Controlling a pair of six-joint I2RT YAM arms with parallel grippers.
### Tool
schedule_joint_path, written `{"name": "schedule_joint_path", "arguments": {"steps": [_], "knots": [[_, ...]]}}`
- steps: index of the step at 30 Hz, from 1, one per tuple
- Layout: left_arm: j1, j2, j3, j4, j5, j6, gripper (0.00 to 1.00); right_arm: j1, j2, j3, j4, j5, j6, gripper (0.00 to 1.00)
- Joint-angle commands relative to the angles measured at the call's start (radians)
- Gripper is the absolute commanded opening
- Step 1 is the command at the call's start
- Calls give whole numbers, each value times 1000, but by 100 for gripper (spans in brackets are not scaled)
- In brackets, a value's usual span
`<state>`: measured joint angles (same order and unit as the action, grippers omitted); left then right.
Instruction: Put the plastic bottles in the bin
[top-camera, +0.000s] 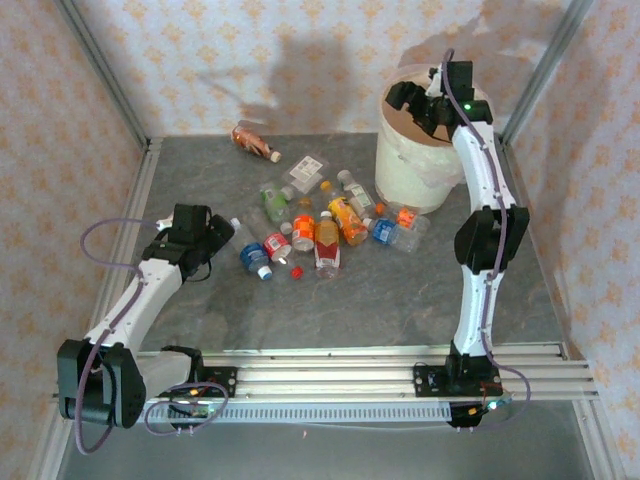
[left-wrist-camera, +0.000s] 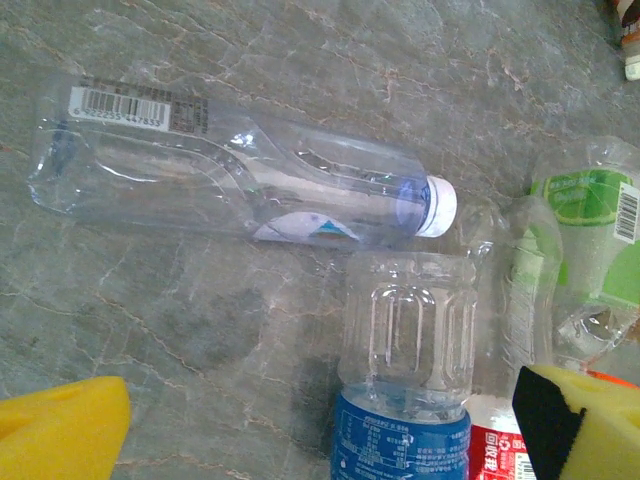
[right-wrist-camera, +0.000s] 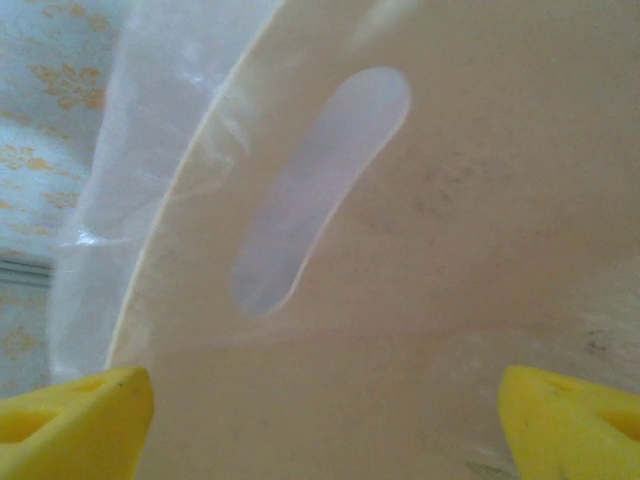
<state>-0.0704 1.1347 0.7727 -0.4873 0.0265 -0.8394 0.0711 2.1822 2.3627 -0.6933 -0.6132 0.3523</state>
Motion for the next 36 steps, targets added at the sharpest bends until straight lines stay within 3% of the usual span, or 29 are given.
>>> {"name": "schedule_joint_path", "arguments": {"steps": [1, 10, 18, 21, 24, 29, 36], "knots": [[-3, -24, 27, -44, -57, 0, 100, 2, -112, -8, 33, 16, 14, 93], [7, -48, 28, -68, -114, -32, 100, 2, -302, -115, 26, 109, -80, 99], [31, -54, 30, -47, -90, -91, 100, 3, -680, -601, 286, 73, -172, 99], [31, -61, 35, -56, -117, -107, 100, 13, -807, -767, 348, -4, -208, 99], [34, -55, 35, -62, -135, -158, 100, 65, -919, -920, 364, -51, -303, 99], [34, -24, 57, -101, -152, -251, 100, 190, -1057, -1124, 406, -24, -459, 99], [38, 63, 89, -120, -176, -368, 100, 321, -1085, -1243, 447, 79, -540, 99]]}}
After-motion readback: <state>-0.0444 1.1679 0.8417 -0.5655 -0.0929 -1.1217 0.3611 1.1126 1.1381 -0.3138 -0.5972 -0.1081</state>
